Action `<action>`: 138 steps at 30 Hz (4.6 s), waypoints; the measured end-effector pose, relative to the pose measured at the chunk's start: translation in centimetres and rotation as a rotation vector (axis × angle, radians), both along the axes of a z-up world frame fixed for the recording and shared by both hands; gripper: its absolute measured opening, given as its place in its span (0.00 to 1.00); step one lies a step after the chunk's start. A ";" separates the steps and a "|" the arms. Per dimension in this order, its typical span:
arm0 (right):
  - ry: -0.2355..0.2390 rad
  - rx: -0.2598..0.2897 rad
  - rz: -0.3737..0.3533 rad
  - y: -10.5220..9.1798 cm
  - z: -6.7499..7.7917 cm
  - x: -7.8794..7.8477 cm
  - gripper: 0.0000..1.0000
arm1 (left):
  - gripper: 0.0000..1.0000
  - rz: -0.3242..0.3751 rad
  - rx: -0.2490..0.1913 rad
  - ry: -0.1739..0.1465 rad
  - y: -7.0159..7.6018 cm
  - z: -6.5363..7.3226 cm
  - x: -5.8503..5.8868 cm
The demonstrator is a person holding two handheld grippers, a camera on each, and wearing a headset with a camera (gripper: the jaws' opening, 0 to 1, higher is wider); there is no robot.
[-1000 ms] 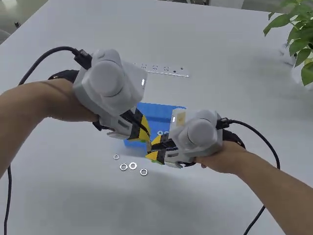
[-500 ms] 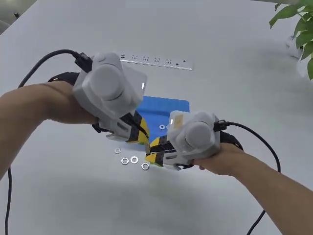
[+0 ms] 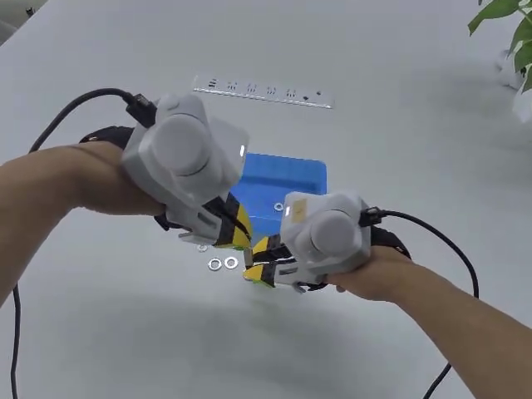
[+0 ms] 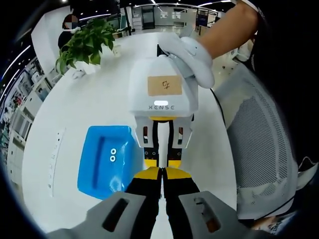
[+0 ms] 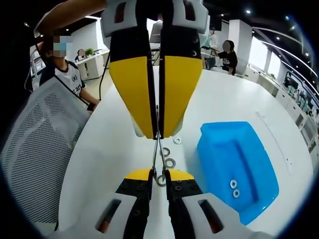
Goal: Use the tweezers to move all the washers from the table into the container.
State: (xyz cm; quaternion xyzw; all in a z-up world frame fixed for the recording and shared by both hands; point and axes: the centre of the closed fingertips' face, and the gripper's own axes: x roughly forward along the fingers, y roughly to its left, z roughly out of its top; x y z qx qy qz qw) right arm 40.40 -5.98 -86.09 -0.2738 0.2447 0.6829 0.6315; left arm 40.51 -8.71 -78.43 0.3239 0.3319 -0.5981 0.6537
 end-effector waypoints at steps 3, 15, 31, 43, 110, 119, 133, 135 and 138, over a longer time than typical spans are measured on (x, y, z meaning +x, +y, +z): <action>0.005 0.000 0.001 0.1 -0.1 -0.1 0.13 | 0.05 0.001 0.000 0.004 0.1 -0.1 -0.2; 0.019 0.005 -0.001 0.3 -0.4 -0.2 0.13 | 0.05 0.008 -0.007 0.008 0.2 -0.4 -0.1; 0.023 0.005 -0.005 0.0 -0.6 -0.2 0.14 | 0.05 0.002 -0.011 0.013 0.0 -0.6 0.2; 0.028 0.002 -0.012 0.0 -0.7 0.1 0.11 | 0.05 0.007 -0.020 0.019 0.0 -0.5 0.4; -0.076 0.013 -0.013 0.0 4.5 2.4 0.10 | 0.05 -0.017 -0.016 -0.060 -0.2 4.6 2.0; -0.101 0.022 -0.019 0.0 5.5 3.8 0.10 | 0.05 -0.020 -0.013 -0.085 -0.1 5.6 3.0; -0.127 0.034 -0.034 0.1 6.3 6.4 0.10 | 0.05 -0.025 -0.013 -0.110 -0.1 6.2 5.5; -0.128 0.035 -0.035 0.2 6.2 6.7 0.10 | 0.05 -0.026 -0.012 -0.112 0.0 6.2 5.8; -0.125 0.036 -0.038 0.2 6.1 7.1 0.10 | 0.05 -0.027 -0.011 -0.113 0.0 6.1 6.2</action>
